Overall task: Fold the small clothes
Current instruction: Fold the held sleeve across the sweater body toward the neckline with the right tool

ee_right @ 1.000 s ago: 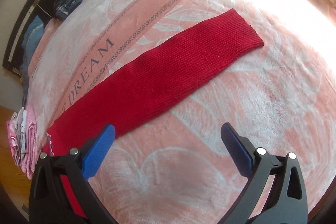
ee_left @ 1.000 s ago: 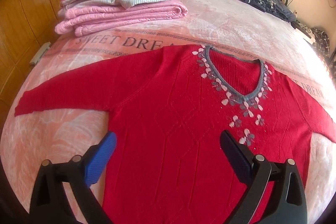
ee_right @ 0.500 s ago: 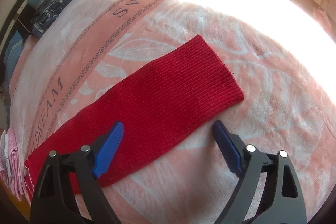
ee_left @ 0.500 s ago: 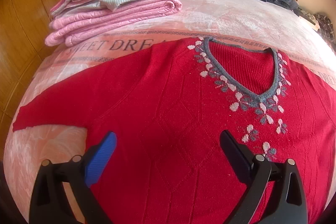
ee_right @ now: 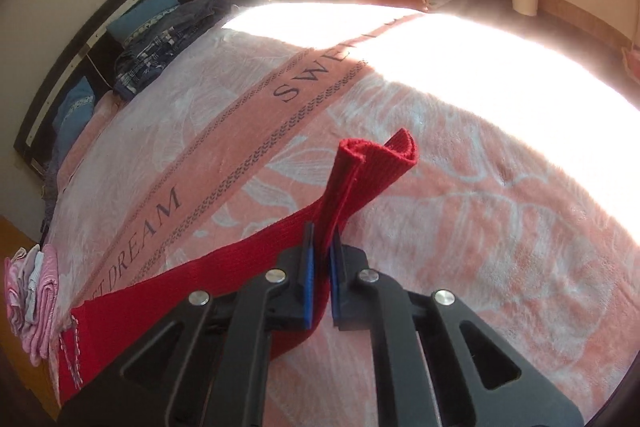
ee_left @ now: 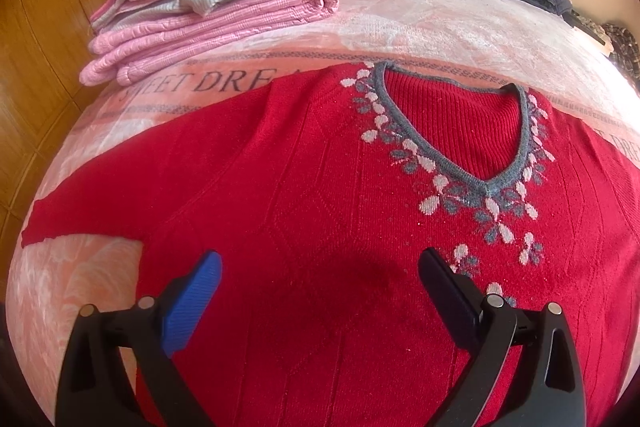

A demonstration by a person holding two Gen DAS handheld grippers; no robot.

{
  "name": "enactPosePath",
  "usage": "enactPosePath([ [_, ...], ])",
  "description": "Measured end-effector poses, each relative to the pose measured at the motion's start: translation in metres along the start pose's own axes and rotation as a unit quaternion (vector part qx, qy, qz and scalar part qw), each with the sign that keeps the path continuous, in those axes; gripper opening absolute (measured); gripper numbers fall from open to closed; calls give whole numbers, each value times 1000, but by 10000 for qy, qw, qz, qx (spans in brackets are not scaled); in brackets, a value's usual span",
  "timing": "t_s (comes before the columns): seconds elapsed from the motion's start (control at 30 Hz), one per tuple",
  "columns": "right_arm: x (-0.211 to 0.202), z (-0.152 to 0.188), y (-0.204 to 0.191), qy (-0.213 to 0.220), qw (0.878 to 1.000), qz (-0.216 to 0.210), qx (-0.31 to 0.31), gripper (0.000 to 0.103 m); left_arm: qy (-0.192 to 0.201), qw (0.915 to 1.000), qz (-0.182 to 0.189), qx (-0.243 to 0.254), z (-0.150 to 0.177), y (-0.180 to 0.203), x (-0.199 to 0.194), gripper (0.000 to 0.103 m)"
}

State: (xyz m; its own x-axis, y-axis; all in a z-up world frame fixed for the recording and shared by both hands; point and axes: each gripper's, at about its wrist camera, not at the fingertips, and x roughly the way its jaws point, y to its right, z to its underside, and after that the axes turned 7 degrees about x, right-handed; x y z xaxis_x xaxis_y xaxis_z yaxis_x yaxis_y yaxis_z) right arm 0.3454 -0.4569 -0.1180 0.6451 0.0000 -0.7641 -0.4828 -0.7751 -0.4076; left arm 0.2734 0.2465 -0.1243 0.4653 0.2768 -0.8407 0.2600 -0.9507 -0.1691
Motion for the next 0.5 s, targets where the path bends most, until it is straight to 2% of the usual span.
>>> enactPosePath([
  [0.1,0,9,-25,-45,9994,4,-350,3,-9,10000,-10,-72,-2,-6,2,99],
  [0.27,7,35,-77,-320,9965,-443,-637,3,-76,9996,215,-164,-4,-12,6,99],
  [0.5,13,98,-190,-848,9773,-1150,-1566,3,-131,9994,294,-158,-1,-19,10,99],
])
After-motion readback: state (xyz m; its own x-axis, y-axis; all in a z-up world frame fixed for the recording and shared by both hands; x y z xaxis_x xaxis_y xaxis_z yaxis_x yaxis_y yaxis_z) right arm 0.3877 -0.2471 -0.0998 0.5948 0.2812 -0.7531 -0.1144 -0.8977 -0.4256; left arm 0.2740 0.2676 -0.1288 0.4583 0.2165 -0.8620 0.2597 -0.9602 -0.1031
